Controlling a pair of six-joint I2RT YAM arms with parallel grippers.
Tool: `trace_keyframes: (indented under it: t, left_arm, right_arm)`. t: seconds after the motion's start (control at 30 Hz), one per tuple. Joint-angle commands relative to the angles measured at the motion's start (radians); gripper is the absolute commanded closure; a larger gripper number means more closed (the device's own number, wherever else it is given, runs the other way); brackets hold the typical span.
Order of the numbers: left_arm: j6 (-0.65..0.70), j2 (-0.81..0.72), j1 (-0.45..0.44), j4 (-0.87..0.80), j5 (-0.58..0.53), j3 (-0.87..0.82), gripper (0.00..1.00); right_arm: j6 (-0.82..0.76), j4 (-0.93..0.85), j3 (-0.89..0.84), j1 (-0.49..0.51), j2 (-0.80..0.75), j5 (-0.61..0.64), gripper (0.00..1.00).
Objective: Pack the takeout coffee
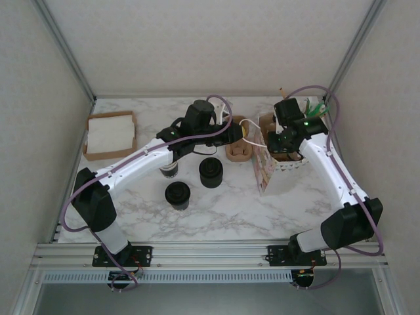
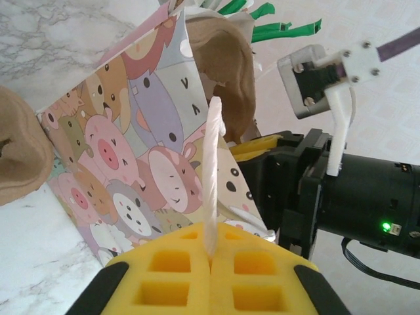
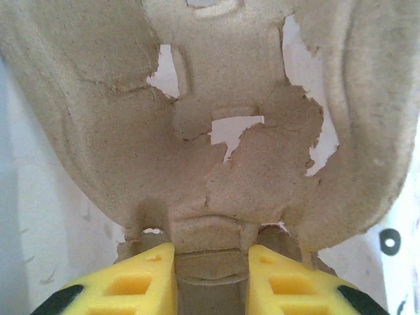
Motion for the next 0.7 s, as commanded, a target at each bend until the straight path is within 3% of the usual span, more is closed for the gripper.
trace_keyframes:
  t: [0.0,0.2,0.67]
  left_arm:
    - [-0.011,-0.006,0.008,0.024,-0.007,-0.016,1.00]
    - [-0.010,-0.005,0.008,0.024,-0.006,-0.016,1.00]
    - [-0.013,0.000,0.009,0.028,-0.006,-0.024,1.00]
  right_arm:
    - [0.023,-0.060,-0.015,0.004,0.040,0.024,0.74]
    - [0.018,-0.065,-0.019,0.012,0.064,0.010,0.74]
    - [0.016,-0.116,0.089,0.071,0.014,0.114,0.73]
